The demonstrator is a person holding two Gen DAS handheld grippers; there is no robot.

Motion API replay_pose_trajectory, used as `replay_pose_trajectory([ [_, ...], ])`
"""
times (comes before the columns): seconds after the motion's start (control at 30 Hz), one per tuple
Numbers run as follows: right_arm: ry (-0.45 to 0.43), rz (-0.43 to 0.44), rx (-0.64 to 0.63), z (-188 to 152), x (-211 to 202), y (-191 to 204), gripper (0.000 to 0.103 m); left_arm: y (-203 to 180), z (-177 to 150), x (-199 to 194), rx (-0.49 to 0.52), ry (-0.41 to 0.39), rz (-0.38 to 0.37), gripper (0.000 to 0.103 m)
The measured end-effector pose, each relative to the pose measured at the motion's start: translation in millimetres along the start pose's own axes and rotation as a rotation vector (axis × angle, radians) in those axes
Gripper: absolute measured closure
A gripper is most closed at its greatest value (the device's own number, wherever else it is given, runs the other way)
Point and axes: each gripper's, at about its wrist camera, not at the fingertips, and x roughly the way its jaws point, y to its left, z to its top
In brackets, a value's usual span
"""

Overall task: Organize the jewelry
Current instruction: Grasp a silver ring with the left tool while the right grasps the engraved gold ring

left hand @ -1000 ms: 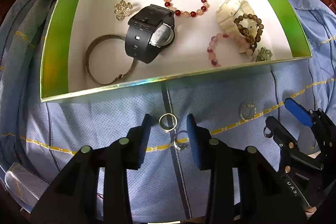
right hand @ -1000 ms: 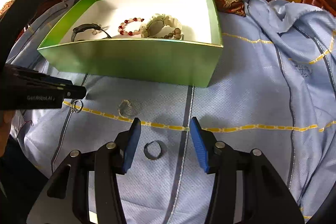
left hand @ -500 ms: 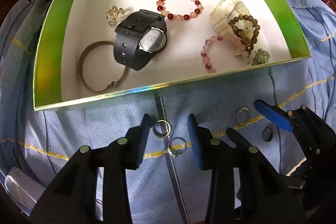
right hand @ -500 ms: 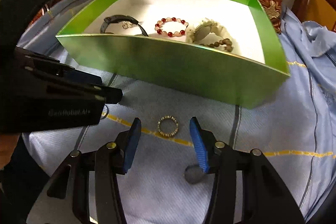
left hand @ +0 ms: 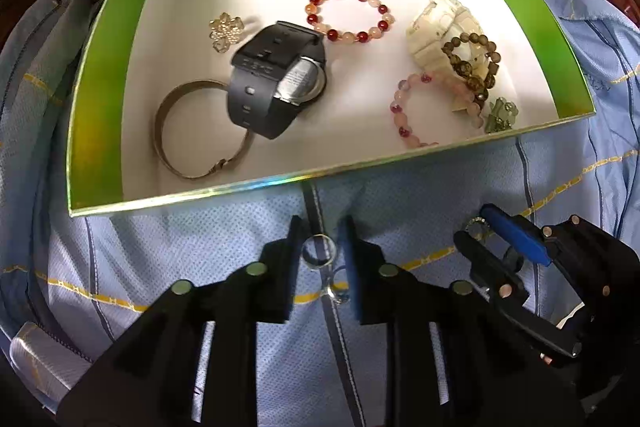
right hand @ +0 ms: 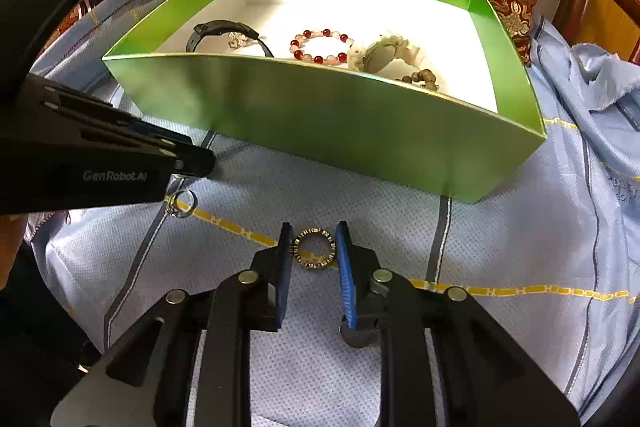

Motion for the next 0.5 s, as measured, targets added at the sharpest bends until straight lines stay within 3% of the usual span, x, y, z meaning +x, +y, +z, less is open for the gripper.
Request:
replay_pose_trajectory([
  [0.07,0.002,-0.002,-0.008,-0.7,-0.2,2.2,0.070,-1.7,-2.5,-0.9,0.016,0.000,0.016,0.079],
  [0.37,-0.003,-0.008,-0.014,-1.3,-0.3,2.8,0.070,8.0,-13.7,-4.4,-0.049,0.021,-0.001,0.075],
  [0.43,-0.005,-0.007,-0.023,-1.1,-0.8,4.4,0.081,8.3,-12.7,-4.0,-0.047,0.016,0.010,0.085],
  [0.5,-0.004,-0.004,-0.021,-1.3,-1.9,4.1,0.082,7.1,-12.8,-5.3,-0.045,0.012,0.009,0.085],
])
